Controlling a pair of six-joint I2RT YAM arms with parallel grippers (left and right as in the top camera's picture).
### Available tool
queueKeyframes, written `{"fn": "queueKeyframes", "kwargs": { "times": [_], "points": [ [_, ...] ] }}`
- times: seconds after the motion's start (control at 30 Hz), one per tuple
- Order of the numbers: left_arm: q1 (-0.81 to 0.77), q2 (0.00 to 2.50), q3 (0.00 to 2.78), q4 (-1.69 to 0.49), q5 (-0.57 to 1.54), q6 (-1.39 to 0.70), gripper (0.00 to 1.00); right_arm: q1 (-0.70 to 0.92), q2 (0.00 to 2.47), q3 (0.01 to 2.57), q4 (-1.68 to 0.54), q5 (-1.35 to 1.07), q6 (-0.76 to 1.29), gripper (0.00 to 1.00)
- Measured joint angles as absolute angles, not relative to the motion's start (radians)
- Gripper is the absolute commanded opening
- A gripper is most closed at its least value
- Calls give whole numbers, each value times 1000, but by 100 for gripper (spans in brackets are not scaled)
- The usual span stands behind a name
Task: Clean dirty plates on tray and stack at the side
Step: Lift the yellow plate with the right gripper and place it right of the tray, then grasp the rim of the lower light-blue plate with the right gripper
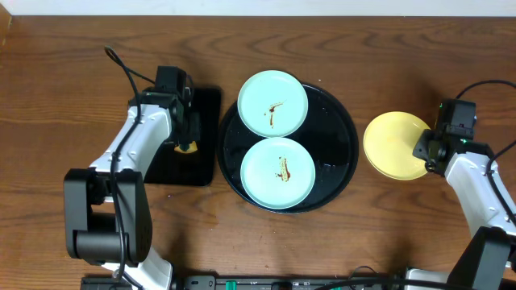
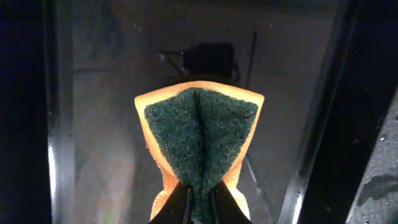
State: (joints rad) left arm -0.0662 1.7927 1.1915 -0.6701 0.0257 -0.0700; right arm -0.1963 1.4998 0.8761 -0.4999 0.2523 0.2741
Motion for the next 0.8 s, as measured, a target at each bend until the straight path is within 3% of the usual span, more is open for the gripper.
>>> {"fn": "queueKeyframes", "kwargs": {
  "times": [0.37,0.8],
  "points": [
    [-66,1793,1090,-551,61,-70,8,-81,1435,876,-404,-298,109,56],
    [-66,1760,1058,-536,83,-70,7,270,1456,876,-439,-372,87,48]
  ]
}}
